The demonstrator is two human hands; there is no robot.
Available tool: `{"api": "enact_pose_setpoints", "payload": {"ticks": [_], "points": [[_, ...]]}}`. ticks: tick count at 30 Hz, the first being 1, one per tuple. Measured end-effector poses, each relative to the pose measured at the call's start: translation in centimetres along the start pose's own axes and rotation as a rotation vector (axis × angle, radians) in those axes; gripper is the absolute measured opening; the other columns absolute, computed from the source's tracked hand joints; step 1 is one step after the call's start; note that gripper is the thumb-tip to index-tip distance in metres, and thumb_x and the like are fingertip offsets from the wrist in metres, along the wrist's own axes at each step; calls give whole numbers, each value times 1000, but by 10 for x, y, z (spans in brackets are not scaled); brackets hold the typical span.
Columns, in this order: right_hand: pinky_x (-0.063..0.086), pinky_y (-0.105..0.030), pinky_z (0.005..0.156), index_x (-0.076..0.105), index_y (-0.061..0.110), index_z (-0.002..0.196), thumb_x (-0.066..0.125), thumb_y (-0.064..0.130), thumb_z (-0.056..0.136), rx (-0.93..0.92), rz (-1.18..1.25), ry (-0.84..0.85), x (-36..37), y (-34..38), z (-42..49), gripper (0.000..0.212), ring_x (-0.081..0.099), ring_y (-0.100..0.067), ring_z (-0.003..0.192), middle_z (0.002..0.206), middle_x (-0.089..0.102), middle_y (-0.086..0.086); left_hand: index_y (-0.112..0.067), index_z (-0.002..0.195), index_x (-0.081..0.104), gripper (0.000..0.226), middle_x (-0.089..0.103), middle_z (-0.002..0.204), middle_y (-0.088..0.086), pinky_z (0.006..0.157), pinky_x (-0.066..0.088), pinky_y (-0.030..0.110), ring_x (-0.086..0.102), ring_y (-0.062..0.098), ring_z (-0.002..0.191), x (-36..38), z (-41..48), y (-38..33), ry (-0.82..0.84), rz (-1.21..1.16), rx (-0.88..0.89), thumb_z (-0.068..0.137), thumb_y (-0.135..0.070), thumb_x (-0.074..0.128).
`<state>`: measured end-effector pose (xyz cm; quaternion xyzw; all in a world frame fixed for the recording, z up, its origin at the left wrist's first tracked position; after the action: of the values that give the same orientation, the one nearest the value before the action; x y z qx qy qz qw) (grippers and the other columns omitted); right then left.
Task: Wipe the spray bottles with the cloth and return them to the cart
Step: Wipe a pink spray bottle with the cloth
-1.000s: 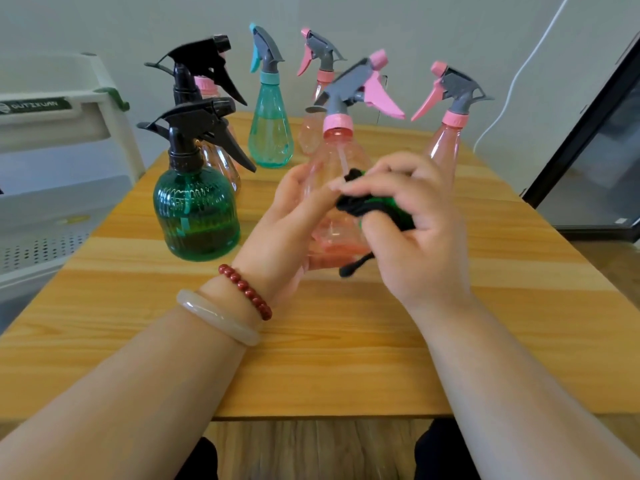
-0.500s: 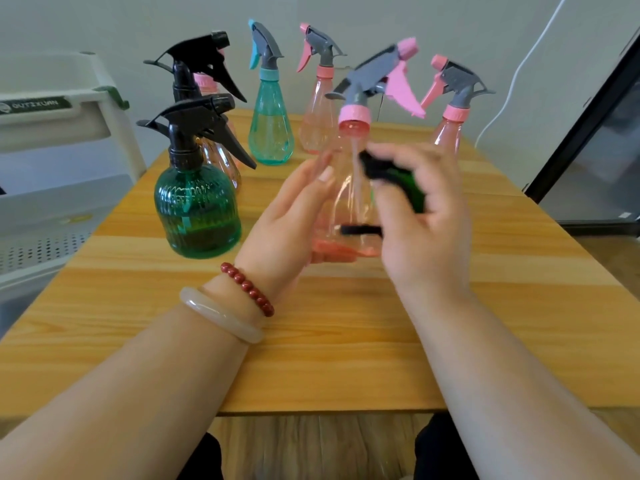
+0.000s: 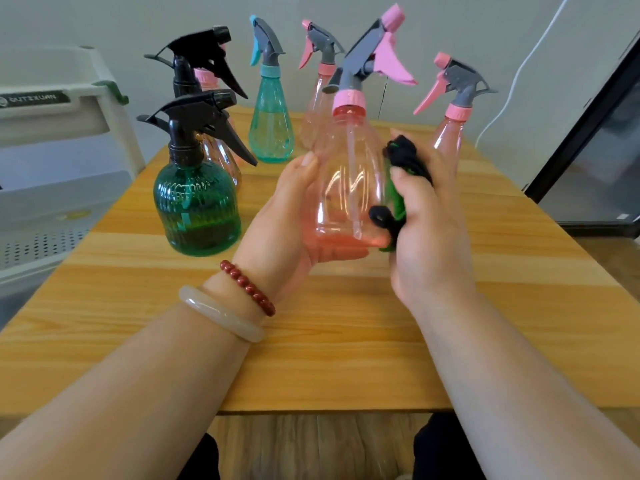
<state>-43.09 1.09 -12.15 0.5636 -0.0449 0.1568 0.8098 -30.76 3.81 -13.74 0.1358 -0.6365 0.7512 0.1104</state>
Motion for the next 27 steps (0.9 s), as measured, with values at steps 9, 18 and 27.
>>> {"api": "enact_pose_setpoints", "payload": {"ticks": [9, 18, 27], "points": [[54, -19, 62, 66, 32, 107, 57, 15, 99, 70, -78, -24, -7, 2, 8, 21, 63, -3, 90, 108, 64, 9, -49, 141, 41, 44, 48, 145, -19, 98, 52, 47, 52, 6, 129, -6, 5, 6, -67, 314, 140, 97, -53, 45], [41, -36, 106, 68, 6, 120, 59, 12, 94, -742, -748, 275, 2, -3, -7, 27, 53, -23, 122, 125, 57, -11, -41, 145, 40, 53, 58, 137, -10, 99, 49, 51, 61, 14, 121, -13, 7, 4, -150, 148, 130, 93, -53, 43], [42, -19, 93, 72, 10, 99, 68, 15, 90, -720, -745, -30, -9, 10, 7, 11, 58, -14, 101, 102, 59, 1, -38, 138, 43, 37, 51, 139, -19, 107, 41, 24, 46, -6, 129, 5, 4, 14, -82, 380, 257, 102, -40, 41]]}}
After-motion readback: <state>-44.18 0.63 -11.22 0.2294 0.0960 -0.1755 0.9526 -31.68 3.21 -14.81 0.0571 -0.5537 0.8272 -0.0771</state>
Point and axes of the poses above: each hand's wrist, its own z-axis towards the middle knuckle, its own x-axis out of the palm, y = z × x, the point moved 2 cm from there along z, towards the middle knuckle
